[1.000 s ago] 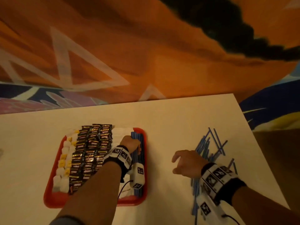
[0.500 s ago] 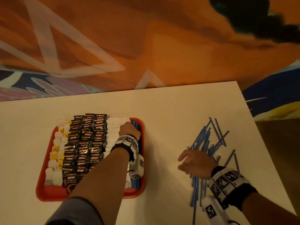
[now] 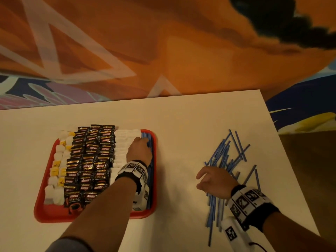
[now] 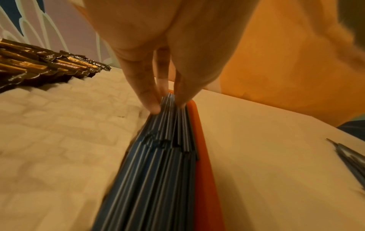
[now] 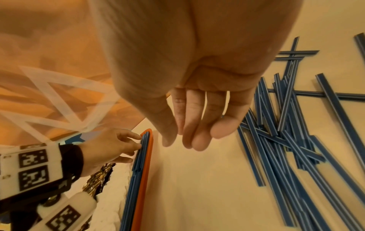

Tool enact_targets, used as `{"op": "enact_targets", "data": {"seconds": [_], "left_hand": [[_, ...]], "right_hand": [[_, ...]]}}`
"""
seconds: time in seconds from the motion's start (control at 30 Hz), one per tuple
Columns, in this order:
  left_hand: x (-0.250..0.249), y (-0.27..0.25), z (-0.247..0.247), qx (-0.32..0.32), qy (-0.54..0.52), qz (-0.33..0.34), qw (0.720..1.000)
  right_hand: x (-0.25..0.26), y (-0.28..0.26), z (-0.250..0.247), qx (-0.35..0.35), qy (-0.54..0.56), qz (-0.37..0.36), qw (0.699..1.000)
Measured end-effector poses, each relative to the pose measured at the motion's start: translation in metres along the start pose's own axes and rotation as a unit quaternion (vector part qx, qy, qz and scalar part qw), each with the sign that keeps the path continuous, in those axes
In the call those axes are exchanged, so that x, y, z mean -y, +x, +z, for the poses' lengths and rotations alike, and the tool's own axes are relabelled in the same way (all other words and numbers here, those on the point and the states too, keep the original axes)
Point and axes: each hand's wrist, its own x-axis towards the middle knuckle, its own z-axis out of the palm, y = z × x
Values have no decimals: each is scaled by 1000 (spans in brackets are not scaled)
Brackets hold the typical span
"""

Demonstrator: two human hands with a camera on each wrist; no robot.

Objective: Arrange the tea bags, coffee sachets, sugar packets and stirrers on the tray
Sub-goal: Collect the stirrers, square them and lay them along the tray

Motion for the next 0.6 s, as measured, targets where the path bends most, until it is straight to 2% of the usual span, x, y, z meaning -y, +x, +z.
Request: {"op": "enact_targets", "data": {"seconds": [0.07,0.13,0.2,0.3,0.4,0.43,0.5,0.6], "left_hand": [[-14,-10,1,-11,-19,40,999],[-35,-24,6,15,-29,84,996],[-58,-43,17,106,3,113,988],[-87,-74,40,279,55,113,952],[-111,-106,68,370,70,110,920],[-117,-115,79,382,90,119,912],[-124,-131,100,383,133,138,904],[-128,-139,120,331,127,147,923]], "right_hand": [[-7,-1,-3,-20,-9,-4,1000],[-18,-2,-6,-49,-16,-3,999],[-34,-4,-10,-88,-9,12,996],[-68,-9,-21,-143,-21,69,987],[-106,-17,-31,-208,-28,159,965],[-116,-21,-33,-224,-26,197,954],[-132,-26,-33,-204,-40,271,940],[-141,-26,-22,-159,-2,305,939]]}}
